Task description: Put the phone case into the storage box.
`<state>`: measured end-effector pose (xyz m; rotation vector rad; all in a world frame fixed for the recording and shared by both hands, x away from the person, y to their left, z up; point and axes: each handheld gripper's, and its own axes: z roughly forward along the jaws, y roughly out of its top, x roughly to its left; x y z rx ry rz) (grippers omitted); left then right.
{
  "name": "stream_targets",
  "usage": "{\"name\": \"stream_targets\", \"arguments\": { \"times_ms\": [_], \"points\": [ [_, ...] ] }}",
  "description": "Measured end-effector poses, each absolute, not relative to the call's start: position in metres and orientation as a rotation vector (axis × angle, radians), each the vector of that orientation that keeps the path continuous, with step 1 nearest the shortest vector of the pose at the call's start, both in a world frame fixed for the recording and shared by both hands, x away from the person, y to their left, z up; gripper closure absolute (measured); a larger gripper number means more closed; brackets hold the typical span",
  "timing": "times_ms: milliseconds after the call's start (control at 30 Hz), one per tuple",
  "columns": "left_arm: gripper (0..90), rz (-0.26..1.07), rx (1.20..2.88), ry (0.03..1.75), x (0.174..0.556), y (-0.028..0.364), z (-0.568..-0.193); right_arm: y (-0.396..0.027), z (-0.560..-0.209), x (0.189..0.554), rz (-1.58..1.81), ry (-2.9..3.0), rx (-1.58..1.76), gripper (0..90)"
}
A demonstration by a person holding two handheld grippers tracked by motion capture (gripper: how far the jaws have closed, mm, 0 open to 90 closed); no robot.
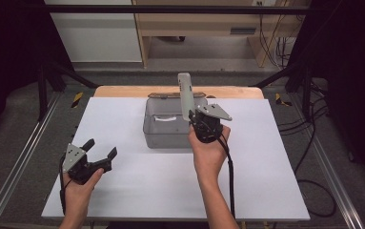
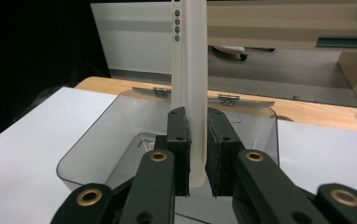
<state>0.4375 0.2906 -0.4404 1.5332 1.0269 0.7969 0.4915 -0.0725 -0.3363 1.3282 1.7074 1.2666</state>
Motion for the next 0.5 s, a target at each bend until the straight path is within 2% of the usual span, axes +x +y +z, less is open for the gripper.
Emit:
{"name": "stream_targets", "arguments": {
  "times_ms": [500],
  "points": [
    [8.4,0.823,1.523,1.034,0.4327,0.2964,-0.4385,-0.0775,-0.3394,0.4890,1.162,1.613,1.331,81.3]
  ]
}}
